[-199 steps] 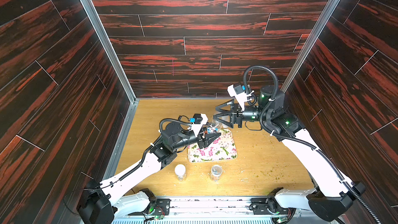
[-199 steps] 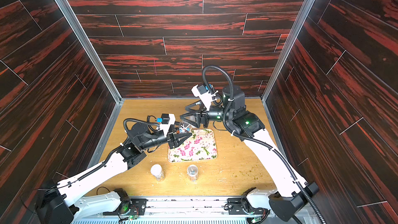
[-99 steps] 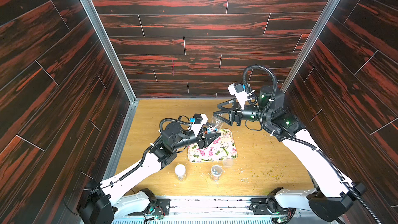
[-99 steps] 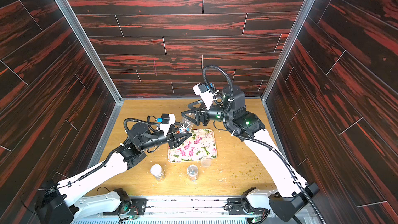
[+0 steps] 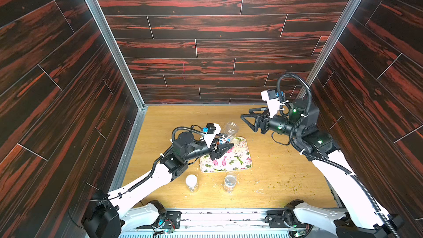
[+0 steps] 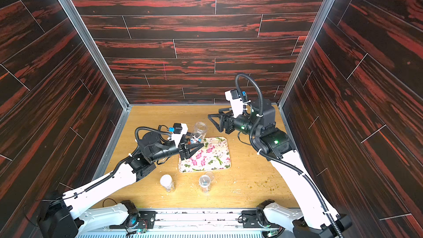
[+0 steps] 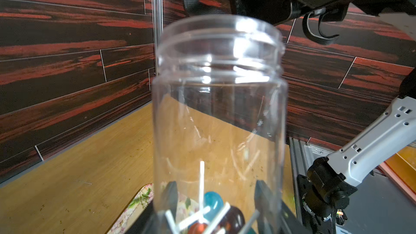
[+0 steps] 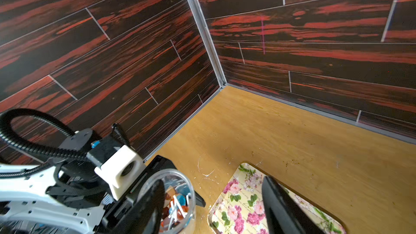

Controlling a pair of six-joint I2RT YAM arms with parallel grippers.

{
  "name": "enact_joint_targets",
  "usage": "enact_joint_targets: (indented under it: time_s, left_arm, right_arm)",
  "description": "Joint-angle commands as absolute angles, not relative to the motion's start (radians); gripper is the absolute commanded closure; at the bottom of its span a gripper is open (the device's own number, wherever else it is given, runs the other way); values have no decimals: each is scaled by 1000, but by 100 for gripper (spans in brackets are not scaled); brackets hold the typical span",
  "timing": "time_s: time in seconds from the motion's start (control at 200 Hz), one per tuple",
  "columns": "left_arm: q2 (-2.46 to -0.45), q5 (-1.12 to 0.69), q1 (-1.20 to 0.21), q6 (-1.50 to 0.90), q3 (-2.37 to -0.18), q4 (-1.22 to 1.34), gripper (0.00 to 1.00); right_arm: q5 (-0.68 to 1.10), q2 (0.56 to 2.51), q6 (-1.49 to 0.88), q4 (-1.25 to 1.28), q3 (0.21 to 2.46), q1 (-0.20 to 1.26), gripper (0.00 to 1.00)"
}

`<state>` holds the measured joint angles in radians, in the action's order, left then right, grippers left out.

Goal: Pour the candies out of the jar
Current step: 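Unscrew the lid from the jar, then pour the candies out of the jar onto the tray.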

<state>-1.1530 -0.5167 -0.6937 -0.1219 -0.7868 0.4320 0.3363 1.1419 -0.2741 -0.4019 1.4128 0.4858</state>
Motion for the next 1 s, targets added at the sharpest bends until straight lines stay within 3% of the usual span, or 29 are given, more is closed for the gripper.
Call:
enact_joint_targets:
  time_s: [0.0, 0.601, 0.997]
  left_arm:
    - [-1108, -504, -689, -117, -785, 438, 57]
    - [-1108, -426, -691, -6, -792, 201, 57]
    - [-1246, -391, -690, 89, -817, 2, 57]
  right_arm:
    - [267, 1100, -314, -430, 1380, 467, 29]
    - [160, 930, -363, -495, 1174, 413, 26]
    - [141, 854, -364, -510, 1086, 400, 26]
